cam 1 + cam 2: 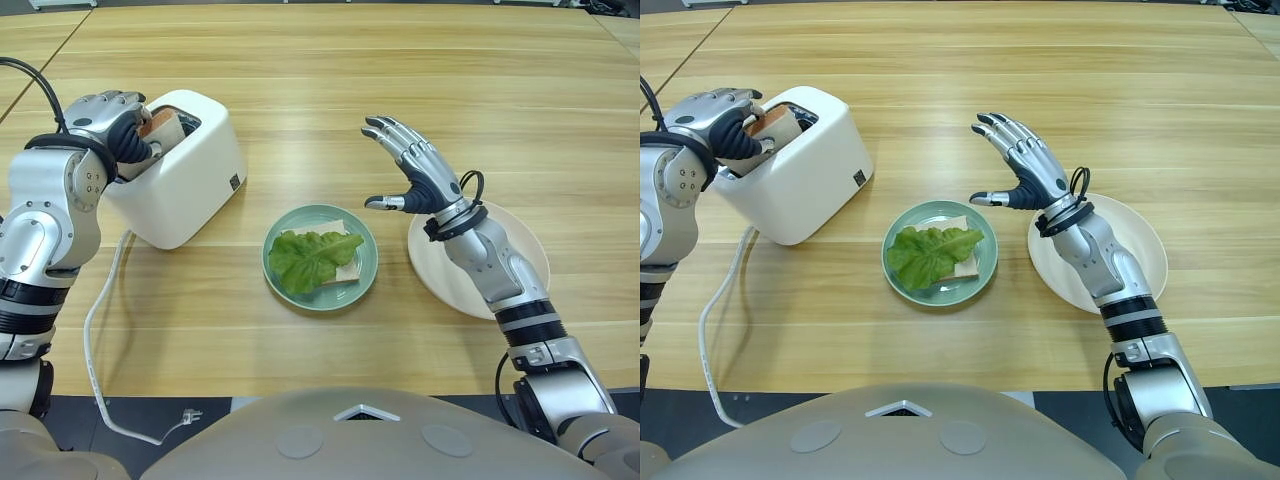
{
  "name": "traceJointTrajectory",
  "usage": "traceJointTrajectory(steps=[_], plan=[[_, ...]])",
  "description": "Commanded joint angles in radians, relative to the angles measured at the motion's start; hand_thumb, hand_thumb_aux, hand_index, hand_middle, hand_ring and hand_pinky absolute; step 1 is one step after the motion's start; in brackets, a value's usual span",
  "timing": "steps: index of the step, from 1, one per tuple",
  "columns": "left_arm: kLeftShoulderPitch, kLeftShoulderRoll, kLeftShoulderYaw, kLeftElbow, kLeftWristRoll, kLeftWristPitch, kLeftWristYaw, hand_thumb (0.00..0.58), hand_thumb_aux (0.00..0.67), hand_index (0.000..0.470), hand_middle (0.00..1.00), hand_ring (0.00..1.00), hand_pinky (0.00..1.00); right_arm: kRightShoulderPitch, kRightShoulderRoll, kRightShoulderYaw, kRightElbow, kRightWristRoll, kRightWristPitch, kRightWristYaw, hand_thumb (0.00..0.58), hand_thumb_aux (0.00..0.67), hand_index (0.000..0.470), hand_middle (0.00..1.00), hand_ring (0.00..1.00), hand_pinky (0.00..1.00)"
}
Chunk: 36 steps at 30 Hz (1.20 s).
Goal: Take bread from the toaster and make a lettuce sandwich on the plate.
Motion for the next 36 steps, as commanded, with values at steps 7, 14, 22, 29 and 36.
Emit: traceJointTrajectory(steps=[7,14,22,29,36], plan=[[-0.204,-0.204,0.168,-0.117,-0.188,-0.041,0.186,0.580,0.670,0.470,0.00,0.00,0.00,0.010,-0.019,-0.040,-0.012,0.001,0.017,-0.010,0.000,0.000,0.000,0.00,0.00,0.00],[-0.182,-0.354,0.197,-0.203,-0.593,-0.022,0.033,0.580,0.670,0.470,0.00,0.00,0.00,-0.005,-0.038,-0.080,0.007,0.020,0.022,-0.013,0.000,0.000,0.000,0.00,0.00,0.00],[-0.136,-0.432,0.003,0.025,-0.832,-0.051,-0.212,0.580,0.670,0.470,0.00,0.00,0.00,-0.020,-0.059,-0.120,0.005,0.041,0.022,-0.001,0.000,0.000,0.000,0.00,0.00,0.00],[-0.155,-0.439,-0.142,0.227,-0.816,-0.137,-0.323,0.580,0.670,0.470,0.00,0.00,0.00,-0.026,-0.043,-0.095,-0.007,0.035,0.018,0.020,0.000,0.000,0.000,0.00,0.00,0.00],[-0.152,-0.445,-0.224,0.306,-0.762,-0.179,-0.338,0.580,0.670,0.470,0.00,0.00,0.00,-0.021,-0.035,-0.077,-0.025,0.031,0.008,0.036,0.000,0.000,0.000,0.00,0.00,0.00]])
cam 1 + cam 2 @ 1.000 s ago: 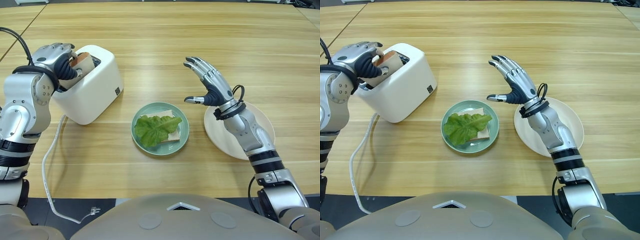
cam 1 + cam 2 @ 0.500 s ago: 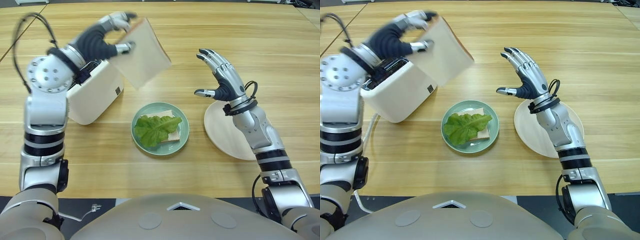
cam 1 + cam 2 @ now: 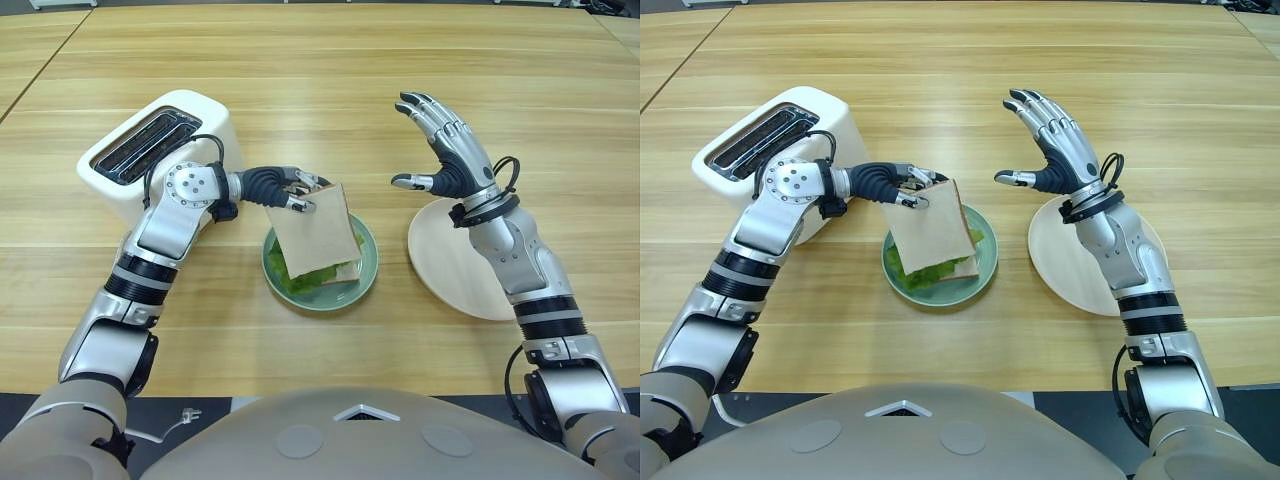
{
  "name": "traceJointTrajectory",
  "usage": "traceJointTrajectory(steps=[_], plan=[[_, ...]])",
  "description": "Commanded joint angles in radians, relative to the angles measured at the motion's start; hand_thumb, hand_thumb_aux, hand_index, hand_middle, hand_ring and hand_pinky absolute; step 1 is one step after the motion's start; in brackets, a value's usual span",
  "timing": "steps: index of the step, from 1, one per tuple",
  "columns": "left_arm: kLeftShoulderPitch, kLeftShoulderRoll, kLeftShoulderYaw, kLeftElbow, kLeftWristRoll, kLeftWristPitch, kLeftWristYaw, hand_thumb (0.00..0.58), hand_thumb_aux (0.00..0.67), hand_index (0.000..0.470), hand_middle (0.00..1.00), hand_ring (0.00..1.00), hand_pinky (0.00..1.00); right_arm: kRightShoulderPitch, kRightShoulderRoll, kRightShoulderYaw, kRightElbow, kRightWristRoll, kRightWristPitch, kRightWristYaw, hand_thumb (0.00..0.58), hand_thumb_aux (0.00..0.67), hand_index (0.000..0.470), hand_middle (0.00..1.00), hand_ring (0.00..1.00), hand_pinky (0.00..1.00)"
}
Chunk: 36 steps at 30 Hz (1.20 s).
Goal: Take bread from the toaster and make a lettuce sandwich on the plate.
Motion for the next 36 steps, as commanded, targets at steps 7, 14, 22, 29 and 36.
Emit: traceJointTrajectory(steps=[7,14,22,29,36], plan=[[-0.073,-0.086,-0.099,0.291,0.180,-0.180,0.146,0.580,0.670,0.470,0.00,0.00,0.00,0.062,-0.019,0.084,-0.194,0.147,-0.113,0.168,0.000,0.000,0.000,0.00,0.00,0.00],[-0.108,-0.136,-0.138,0.478,0.265,-0.324,0.241,0.580,0.662,0.464,0.00,0.00,0.00,0.210,-0.150,0.300,-0.345,0.256,-0.112,0.559,0.000,0.000,0.000,0.00,0.00,0.00],[-0.111,-0.147,-0.140,0.525,0.273,-0.379,0.244,0.579,0.644,0.452,0.00,0.00,0.00,0.187,-0.145,0.351,-0.158,0.083,-0.070,0.615,0.000,0.000,0.000,0.00,0.00,0.00],[-0.108,-0.153,-0.140,0.523,0.279,-0.384,0.239,0.579,0.649,0.455,0.00,0.00,0.00,0.163,-0.133,0.379,-0.067,-0.035,-0.067,0.561,0.000,0.000,0.000,0.00,0.00,0.00],[-0.107,-0.156,-0.144,0.528,0.285,-0.384,0.237,0.580,0.652,0.457,0.00,0.00,0.00,0.146,-0.123,0.371,-0.061,-0.040,-0.079,0.522,0.000,0.000,0.000,0.00,0.00,0.00]])
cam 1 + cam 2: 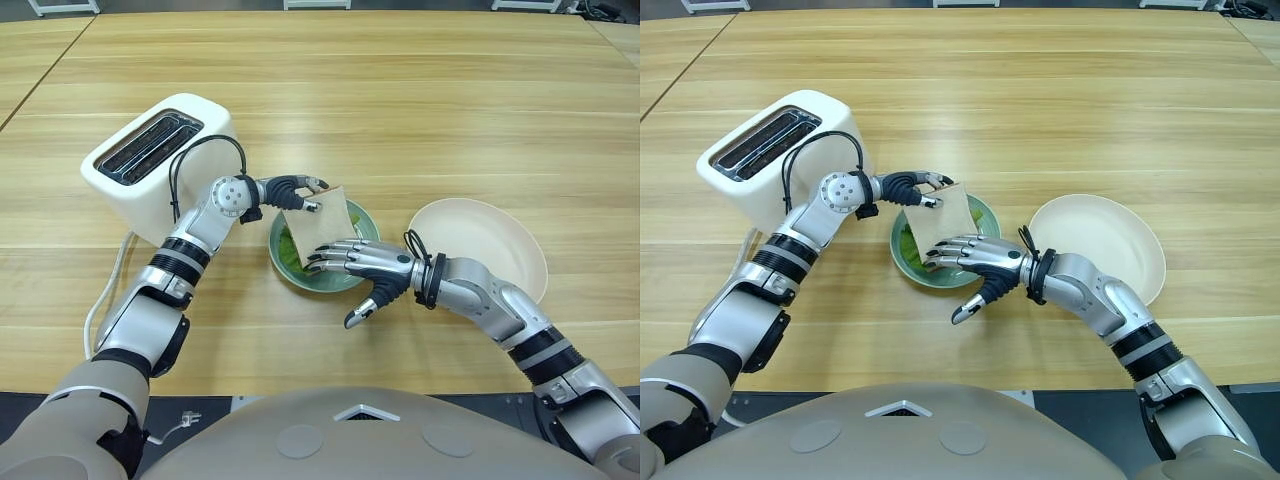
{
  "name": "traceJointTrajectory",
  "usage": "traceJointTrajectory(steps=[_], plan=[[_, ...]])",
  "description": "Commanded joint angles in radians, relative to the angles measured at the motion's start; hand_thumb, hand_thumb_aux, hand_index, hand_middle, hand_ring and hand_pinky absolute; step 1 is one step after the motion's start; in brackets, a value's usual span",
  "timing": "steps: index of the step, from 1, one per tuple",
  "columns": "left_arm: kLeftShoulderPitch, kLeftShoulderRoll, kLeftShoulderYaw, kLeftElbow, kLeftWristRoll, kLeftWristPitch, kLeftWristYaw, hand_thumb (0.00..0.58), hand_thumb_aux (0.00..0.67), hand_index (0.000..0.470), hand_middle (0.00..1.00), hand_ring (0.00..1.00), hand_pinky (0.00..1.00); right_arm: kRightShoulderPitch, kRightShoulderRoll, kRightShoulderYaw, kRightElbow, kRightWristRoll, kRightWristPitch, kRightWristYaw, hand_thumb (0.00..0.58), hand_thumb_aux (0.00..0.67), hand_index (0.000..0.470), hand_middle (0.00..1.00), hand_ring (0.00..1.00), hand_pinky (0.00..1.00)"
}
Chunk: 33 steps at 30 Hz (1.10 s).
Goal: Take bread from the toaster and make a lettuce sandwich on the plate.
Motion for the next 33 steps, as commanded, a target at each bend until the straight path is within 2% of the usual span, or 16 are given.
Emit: traceJointTrajectory(steps=[1,2,3,4,5,10,12,17,20,21,22,23,24,25,29,33], plan=[[0.022,-0.017,-0.034,0.011,0.021,-0.007,-0.031,0.579,0.641,0.450,0.00,0.00,0.00,-0.005,-0.001,0.012,0.086,-0.078,0.052,0.007,0.000,0.000,0.000,0.00,0.00,0.00],[0.022,-0.017,-0.035,0.011,0.023,-0.007,-0.030,0.574,0.602,0.422,0.00,0.00,0.00,-0.006,0.000,0.019,0.092,-0.082,0.056,0.012,0.000,0.000,0.000,0.00,0.00,0.00],[0.023,-0.017,-0.033,0.010,0.025,-0.007,-0.022,0.527,0.468,0.328,0.00,0.00,0.00,-0.005,0.000,0.025,0.096,-0.085,0.058,0.017,0.000,0.000,0.000,0.00,0.00,0.00],[0.018,-0.020,-0.027,0.010,0.026,-0.003,-0.009,0.458,0.363,0.254,0.00,0.00,0.00,-0.003,-0.002,0.032,0.098,-0.087,0.059,0.023,0.000,0.000,0.000,0.00,0.00,0.00],[0.013,-0.023,-0.018,0.009,0.024,0.001,0.007,0.000,0.000,0.000,0.00,0.00,0.00,-0.001,-0.003,0.037,0.098,-0.089,0.058,0.025,0.000,0.000,0.000,0.00,0.00,0.00],[-0.076,-0.031,0.108,-0.032,0.023,-0.062,0.248,0.000,0.000,0.000,0.00,0.00,0.00,0.006,-0.005,0.065,0.103,-0.083,0.064,0.056,0.000,0.000,0.000,0.00,0.00,0.00],[-0.089,-0.015,0.143,-0.072,0.019,-0.069,0.280,0.000,0.000,0.000,0.00,0.00,0.00,0.005,-0.007,0.070,0.105,-0.079,0.066,0.057,0.000,0.000,0.000,0.00,0.00,0.00],[-0.059,0.047,0.153,-0.170,0.019,-0.060,0.212,0.000,0.000,0.000,0.00,0.00,0.00,-0.010,0.003,0.060,0.102,-0.072,0.053,0.022,0.000,0.000,0.000,0.00,0.00,0.00],[0.022,0.112,0.120,-0.269,-0.037,-0.065,0.043,0.000,0.000,0.000,0.00,0.00,0.00,-0.057,0.076,-0.048,0.047,-0.039,0.023,-0.160,0.000,0.000,0.000,0.00,0.00,0.00],[0.052,0.134,0.119,-0.310,-0.066,-0.058,-0.012,0.000,0.000,0.000,0.92,0.92,0.92,-0.069,0.105,-0.097,0.014,0.007,0.011,-0.211,0.000,0.000,0.000,0.00,0.00,0.00],[0.074,0.150,0.126,-0.345,-0.101,-0.038,-0.060,0.132,0.081,0.057,1.00,1.00,1.00,-0.074,0.125,-0.132,-0.013,0.059,0.006,-0.235,0.087,0.053,0.037,0.41,0.41,0.41],[0.094,0.168,0.135,-0.379,-0.139,-0.020,-0.107,0.494,0.413,0.289,1.00,1.00,1.00,-0.071,0.136,-0.156,-0.036,0.116,0.001,-0.236,0.441,0.342,0.240,0.89,0.89,0.89],[0.116,0.188,0.143,-0.416,-0.182,0.001,-0.159,0.580,0.670,0.470,1.00,1.00,1.00,-0.066,0.141,-0.169,-0.054,0.174,0.000,-0.222,0.575,0.607,0.426,1.00,1.00,1.00],[0.141,0.212,0.150,-0.460,-0.232,0.026,-0.217,0.580,0.670,0.470,1.00,1.00,1.00,-0.059,0.142,-0.171,-0.068,0.229,0.005,-0.199,0.580,0.670,0.470,1.00,1.00,1.00],[0.256,0.311,0.122,-0.641,-0.381,0.098,-0.427,0.580,0.670,0.470,1.00,1.00,1.00,-0.029,0.123,-0.129,-0.074,0.347,0.042,-0.066,0.580,0.670,0.470,1.00,1.00,1.00],[0.309,0.338,0.025,-0.709,-0.342,0.130,-0.515,0.580,0.670,0.470,1.00,1.00,1.00,0.013,0.048,-0.032,-0.011,0.318,0.037,0.111,0.580,0.670,0.470,1.00,1.00,1.00]])
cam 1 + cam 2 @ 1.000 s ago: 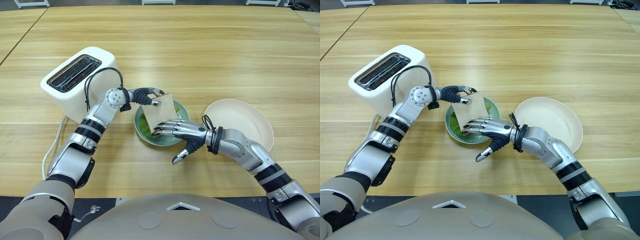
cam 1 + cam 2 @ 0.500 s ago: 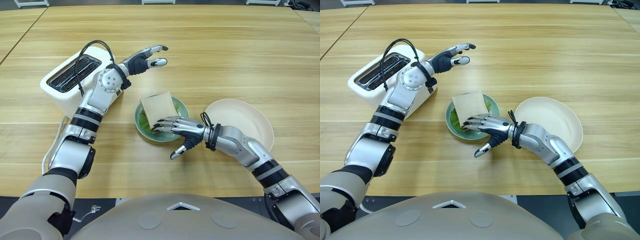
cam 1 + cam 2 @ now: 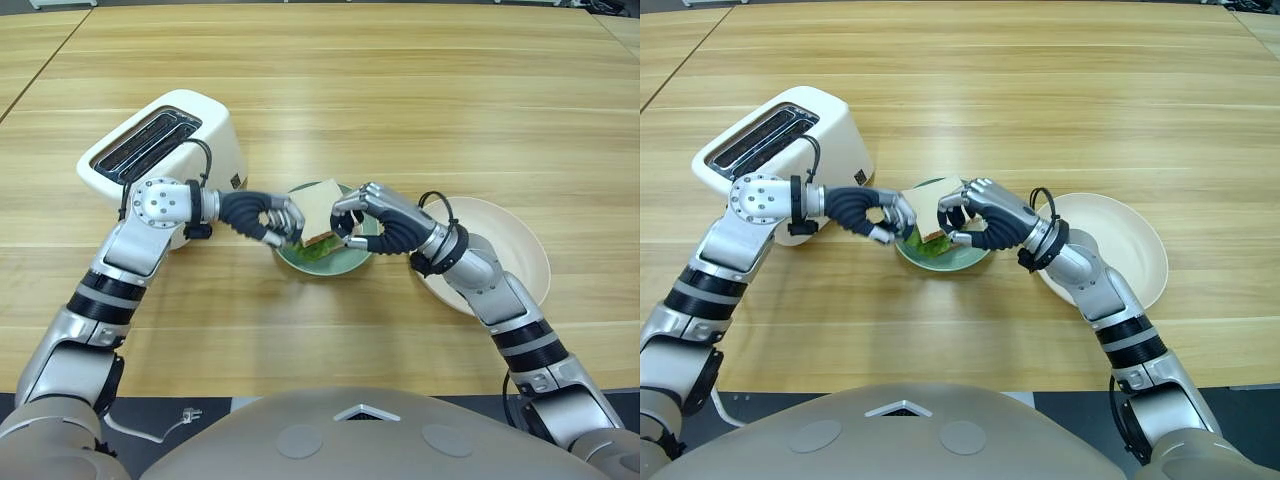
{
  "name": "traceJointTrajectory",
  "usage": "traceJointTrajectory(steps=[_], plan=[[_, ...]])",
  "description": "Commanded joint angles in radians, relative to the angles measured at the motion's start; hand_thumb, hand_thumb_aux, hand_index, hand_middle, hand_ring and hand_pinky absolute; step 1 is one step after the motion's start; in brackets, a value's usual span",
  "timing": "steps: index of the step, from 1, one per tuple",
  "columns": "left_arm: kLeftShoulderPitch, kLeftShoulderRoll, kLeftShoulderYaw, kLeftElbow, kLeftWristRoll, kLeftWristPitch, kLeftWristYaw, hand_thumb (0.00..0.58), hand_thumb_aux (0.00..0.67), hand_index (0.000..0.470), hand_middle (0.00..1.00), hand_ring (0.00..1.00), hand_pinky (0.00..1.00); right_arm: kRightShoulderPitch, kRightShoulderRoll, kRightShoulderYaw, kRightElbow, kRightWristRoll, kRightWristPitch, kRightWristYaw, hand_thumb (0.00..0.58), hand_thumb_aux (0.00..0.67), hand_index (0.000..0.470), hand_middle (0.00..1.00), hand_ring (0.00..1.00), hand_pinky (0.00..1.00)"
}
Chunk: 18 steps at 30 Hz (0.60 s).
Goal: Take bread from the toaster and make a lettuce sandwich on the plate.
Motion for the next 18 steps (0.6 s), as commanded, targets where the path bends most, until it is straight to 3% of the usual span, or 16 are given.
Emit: traceJointTrajectory(steps=[1,4,8,18], plan=[[0.033,0.016,-0.080,-0.049,0.037,0.031,-0.059,0.580,0.670,0.470,1.00,1.00,1.00,0.054,-0.082,0.091,0.052,-0.037,0.015,0.166,0.580,0.670,0.470,1.00,1.00,1.00],[0.045,0.002,-0.144,-0.041,0.083,0.041,-0.076,0.580,0.670,0.470,1.00,1.00,1.00,0.083,-0.123,0.145,0.074,-0.105,0.039,0.253,0.580,0.670,0.470,1.00,1.00,1.00],[0.024,-0.038,-0.248,0.098,0.235,0.049,-0.038,0.580,0.670,0.470,1.00,1.00,1.00,0.065,-0.105,0.159,0.116,-0.226,0.061,0.230,0.580,0.670,0.470,1.00,1.00,1.00],[-0.079,-0.128,-0.308,0.409,0.472,0.015,0.164,0.580,0.670,0.470,1.00,1.00,1.00,-0.125,0.051,0.150,0.348,-0.583,0.073,-0.283,0.580,0.670,0.470,1.00,1.00,1.00]])
